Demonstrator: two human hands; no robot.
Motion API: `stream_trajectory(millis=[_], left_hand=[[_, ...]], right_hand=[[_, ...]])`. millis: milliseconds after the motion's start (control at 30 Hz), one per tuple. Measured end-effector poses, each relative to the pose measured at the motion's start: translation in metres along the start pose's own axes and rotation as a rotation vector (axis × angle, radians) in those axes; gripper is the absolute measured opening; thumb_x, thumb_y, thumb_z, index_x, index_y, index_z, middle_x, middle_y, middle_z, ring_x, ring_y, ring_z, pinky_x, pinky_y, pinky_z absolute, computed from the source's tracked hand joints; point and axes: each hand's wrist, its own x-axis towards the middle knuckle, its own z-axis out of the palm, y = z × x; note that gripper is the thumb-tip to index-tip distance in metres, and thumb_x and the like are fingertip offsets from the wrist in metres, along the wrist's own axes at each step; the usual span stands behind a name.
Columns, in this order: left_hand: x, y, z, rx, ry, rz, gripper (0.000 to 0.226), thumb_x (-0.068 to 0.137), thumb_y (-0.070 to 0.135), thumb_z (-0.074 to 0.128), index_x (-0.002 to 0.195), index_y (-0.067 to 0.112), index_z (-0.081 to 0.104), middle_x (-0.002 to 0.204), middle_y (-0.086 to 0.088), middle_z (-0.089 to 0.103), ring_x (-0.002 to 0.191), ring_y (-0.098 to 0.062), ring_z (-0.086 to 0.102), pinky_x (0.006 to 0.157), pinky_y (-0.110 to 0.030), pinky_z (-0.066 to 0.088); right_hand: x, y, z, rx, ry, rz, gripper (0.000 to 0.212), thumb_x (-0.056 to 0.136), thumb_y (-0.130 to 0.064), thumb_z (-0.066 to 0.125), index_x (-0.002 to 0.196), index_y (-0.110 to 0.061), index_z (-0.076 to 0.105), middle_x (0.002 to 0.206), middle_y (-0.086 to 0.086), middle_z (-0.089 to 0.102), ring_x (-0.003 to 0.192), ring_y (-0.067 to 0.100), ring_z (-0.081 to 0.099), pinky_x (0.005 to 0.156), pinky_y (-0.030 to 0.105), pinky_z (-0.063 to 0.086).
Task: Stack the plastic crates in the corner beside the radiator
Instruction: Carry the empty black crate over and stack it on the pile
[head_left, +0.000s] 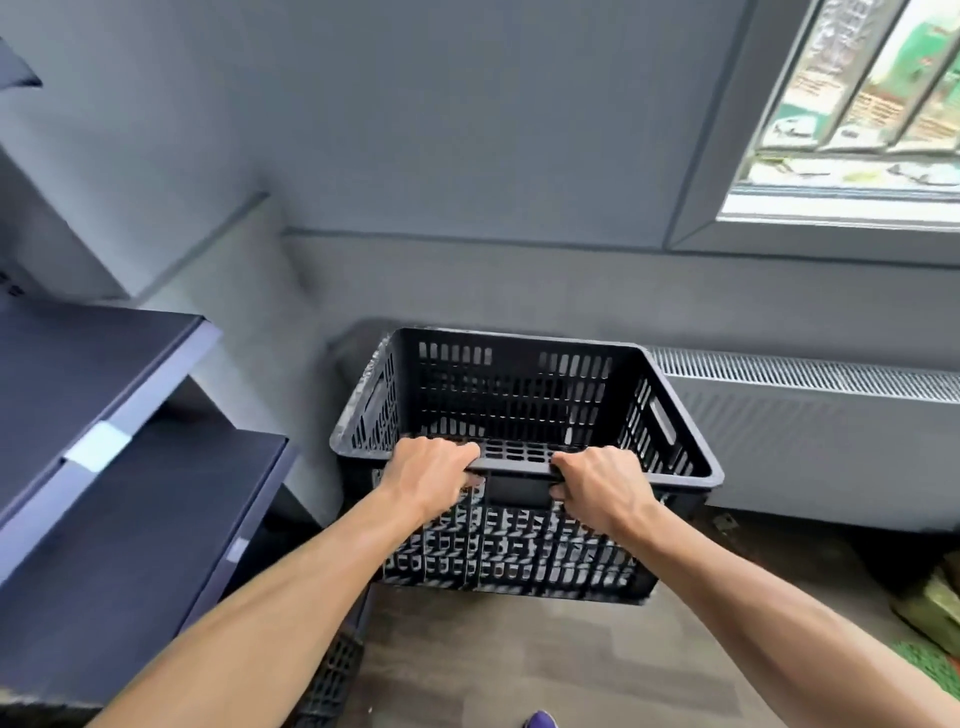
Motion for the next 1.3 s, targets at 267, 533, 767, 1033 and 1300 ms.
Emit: stream_trajectory(millis=[267,533,767,1033,1300], left_hand=[[0.021,-0.031,0.002,0.001,0.024,-0.064,0.024,0.098,0.037,0.048,0.115,0.021,0.051,0.096,0.002,0.068,0.090,-0.027,0.066,0.061,-0.033,0.037],[0.076,-0.089,0.013,-0.013,0.047,-0.004,0.021,0.098,0.035,0.048,0.115,0.022,0.051,0.094,0.003,0.067,0.088,-0.025,0.066,0.061,-0.033,0.038],[0.135,-0.145,0.043,-0.016,0.058,0.073,0.017,0.096,0.033,0.052,0.108,0.020,0.052,0.082,0.002,0.065,0.074,-0.023,0.067,0.053,-0.030,0.039],[0.170,-0.169,0.060,-0.012,0.036,0.096,0.011,0.095,0.027,0.054,0.104,0.022,0.051,0.081,0.002,0.063,0.072,-0.023,0.065,0.051,-0.030,0.034],[0.185,-0.187,0.082,-0.040,0.025,0.124,0.020,0.097,0.038,0.049,0.107,0.021,0.053,0.084,0.001,0.064,0.076,-0.023,0.067,0.052,-0.030,0.035]], right_hand=[[0.058,0.001,0.002,-0.033,0.052,-0.079,0.028,0.091,-0.044,0.059,0.106,-0.021,0.061,0.092,0.003,0.073,0.087,0.029,0.070,0.066,0.033,0.048],[0.124,-0.006,0.010,-0.034,0.048,-0.025,0.028,0.093,-0.045,0.057,0.107,-0.021,0.059,0.088,0.003,0.073,0.085,0.028,0.071,0.064,0.034,0.048],[0.186,-0.017,0.023,-0.066,0.050,0.066,0.029,0.095,-0.045,0.052,0.111,-0.021,0.056,0.090,0.001,0.073,0.085,0.027,0.071,0.060,0.033,0.040],[0.225,-0.019,0.041,-0.031,0.007,0.123,0.025,0.094,-0.043,0.055,0.106,-0.020,0.055,0.090,-0.001,0.070,0.080,0.025,0.070,0.058,0.032,0.042],[0.250,-0.022,0.064,-0.012,-0.029,0.109,0.025,0.095,-0.041,0.053,0.109,-0.020,0.054,0.092,0.000,0.068,0.082,0.027,0.070,0.059,0.036,0.040]])
